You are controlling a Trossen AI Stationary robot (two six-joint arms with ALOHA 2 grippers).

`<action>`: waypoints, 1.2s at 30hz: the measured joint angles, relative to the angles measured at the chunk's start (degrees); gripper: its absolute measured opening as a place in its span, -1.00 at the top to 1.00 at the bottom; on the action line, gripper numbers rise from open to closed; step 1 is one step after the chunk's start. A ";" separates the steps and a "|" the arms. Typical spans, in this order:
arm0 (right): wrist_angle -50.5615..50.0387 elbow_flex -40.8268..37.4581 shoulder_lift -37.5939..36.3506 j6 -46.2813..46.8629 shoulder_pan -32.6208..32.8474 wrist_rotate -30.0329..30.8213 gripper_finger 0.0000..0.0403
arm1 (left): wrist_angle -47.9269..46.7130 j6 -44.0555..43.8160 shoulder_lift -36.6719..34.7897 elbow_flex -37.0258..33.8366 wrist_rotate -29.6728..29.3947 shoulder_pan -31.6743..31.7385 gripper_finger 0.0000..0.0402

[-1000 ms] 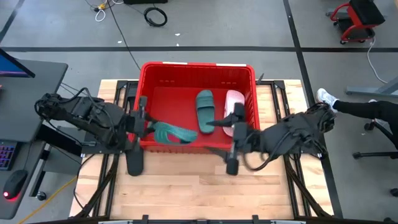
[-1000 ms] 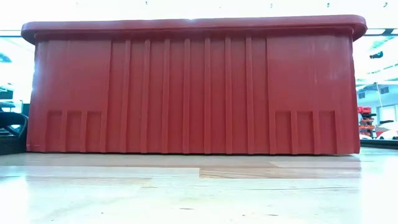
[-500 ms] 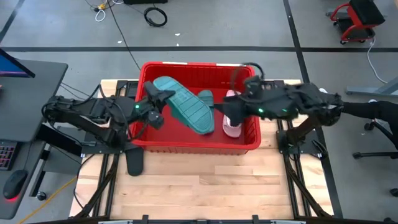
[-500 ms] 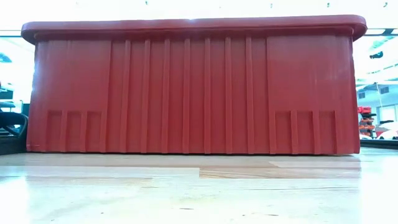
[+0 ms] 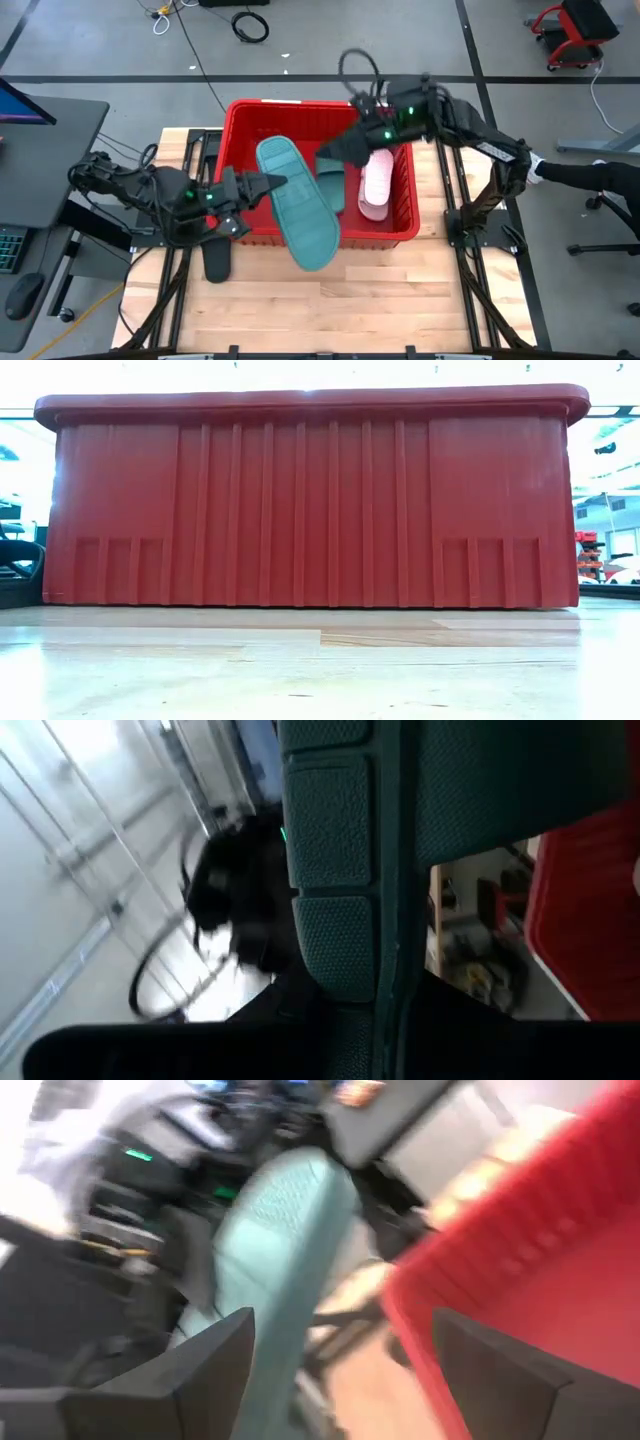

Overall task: Pick and place slides into bin
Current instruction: Put the green slide in the red bin

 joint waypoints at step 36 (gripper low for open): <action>7.22 -0.02 6.04 12.95 -4.44 -25.35 -0.31 | 8.46 7.49 7.94 0.59 4.73 6.06 0.60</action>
